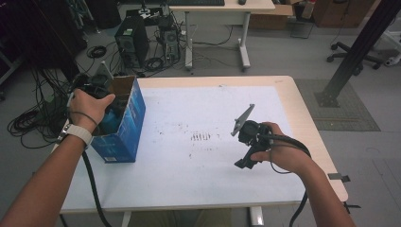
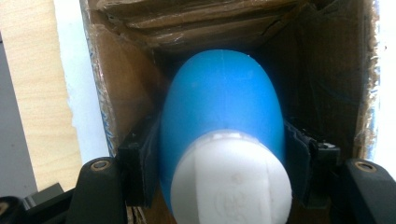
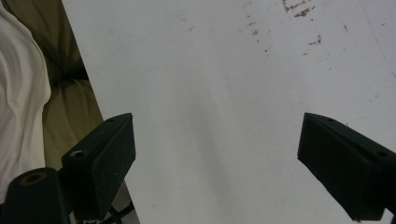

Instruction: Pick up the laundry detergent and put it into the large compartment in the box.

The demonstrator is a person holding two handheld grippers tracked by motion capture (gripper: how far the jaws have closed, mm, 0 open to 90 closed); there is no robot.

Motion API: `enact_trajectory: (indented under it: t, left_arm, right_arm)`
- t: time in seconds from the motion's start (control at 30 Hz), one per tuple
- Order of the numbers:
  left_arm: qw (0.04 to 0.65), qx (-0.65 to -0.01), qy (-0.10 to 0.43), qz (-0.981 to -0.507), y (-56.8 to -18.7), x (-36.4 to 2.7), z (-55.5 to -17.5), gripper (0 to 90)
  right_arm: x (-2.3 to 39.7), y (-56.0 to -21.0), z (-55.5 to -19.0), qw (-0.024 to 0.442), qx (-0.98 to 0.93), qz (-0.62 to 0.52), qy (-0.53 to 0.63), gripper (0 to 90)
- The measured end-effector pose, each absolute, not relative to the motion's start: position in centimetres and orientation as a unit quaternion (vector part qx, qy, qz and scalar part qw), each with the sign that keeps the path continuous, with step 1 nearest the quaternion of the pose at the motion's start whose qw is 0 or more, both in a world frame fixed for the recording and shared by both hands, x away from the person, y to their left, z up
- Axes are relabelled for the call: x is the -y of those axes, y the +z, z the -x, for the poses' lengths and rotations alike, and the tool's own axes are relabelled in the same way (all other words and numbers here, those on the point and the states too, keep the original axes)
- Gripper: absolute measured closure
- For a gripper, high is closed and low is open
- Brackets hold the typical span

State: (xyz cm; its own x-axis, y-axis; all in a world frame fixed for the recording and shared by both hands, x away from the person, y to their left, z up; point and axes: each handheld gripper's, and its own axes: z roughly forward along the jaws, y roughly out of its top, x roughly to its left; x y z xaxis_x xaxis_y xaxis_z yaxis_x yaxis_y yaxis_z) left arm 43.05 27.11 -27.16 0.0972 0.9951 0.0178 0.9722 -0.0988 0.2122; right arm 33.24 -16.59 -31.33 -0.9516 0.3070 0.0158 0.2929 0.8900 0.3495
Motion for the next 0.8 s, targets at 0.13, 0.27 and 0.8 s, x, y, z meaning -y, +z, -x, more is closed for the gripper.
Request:
enact_trajectory:
  t: [0.13,0.27,0.8]
  left_arm:
    - [0.071,-0.666,0.079,-0.739,-27.26,-27.08,-43.11,36.3]
    - [0.073,-0.666,0.078,-0.738,-27.27,-27.09,-43.15,35.1]
    - [0.078,-0.662,0.077,-0.741,-27.41,-27.20,-43.22,30.5]
  right_arm:
    - [16.51,-31.34,-33.22,0.019,-0.972,-0.155,0.176,11.5]
    - [16.55,-31.39,-33.20,0.019,-0.972,-0.155,0.176,11.5]
    - [16.50,-31.37,-33.14,0.018,-0.972,-0.155,0.174,11.5]
